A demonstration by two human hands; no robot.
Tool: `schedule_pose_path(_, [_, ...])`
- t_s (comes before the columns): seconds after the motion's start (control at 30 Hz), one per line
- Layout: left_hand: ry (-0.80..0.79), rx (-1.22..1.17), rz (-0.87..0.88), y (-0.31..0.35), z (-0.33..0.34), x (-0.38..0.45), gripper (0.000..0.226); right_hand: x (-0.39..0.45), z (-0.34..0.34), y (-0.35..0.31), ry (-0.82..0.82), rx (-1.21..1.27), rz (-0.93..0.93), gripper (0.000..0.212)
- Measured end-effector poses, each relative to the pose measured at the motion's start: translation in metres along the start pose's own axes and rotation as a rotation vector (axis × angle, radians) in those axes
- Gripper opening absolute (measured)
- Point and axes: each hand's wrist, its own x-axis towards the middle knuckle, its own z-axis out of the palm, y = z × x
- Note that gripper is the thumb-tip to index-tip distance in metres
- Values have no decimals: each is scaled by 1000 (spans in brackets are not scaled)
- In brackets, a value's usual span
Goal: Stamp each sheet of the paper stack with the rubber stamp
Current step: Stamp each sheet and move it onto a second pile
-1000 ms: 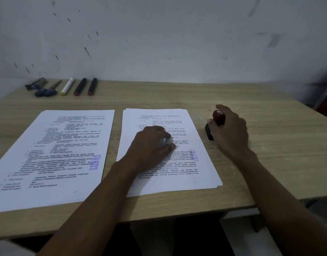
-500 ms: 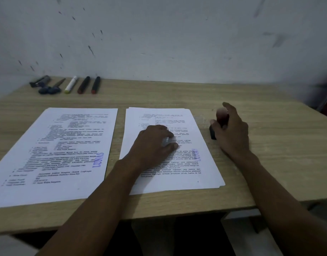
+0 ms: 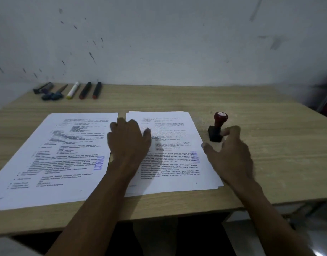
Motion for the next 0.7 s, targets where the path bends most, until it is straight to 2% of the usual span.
schedule_pose_path(0.07, [-93,135,-122,-3,-2,-1,57,-8,2,-1,-100,-81,-22,48])
schedule_pose_path(0.2, [-201,105,-172,-3,-1,-2,65,-15,6,-7,-168,-169,-76,57])
schedule_pose_path(0.3, [-164,16,-214,-3,-4,1,64,-18,8,-8,-160,-188,-88,59])
schedule_pose_path(0.43, [-30,-242,-294,-3,-11,4,30,-20,9,-8,-138,-176,-101,57])
schedule_pose_path(0.5, [10,-366,-359,-3,-15,5,22,-20,10,-8,-132,-173,-97,56])
schedule_pose_path(0.7, [52,-400,-396,-7,-22,7,18,-21,10,-6,-115,-166,-100,57])
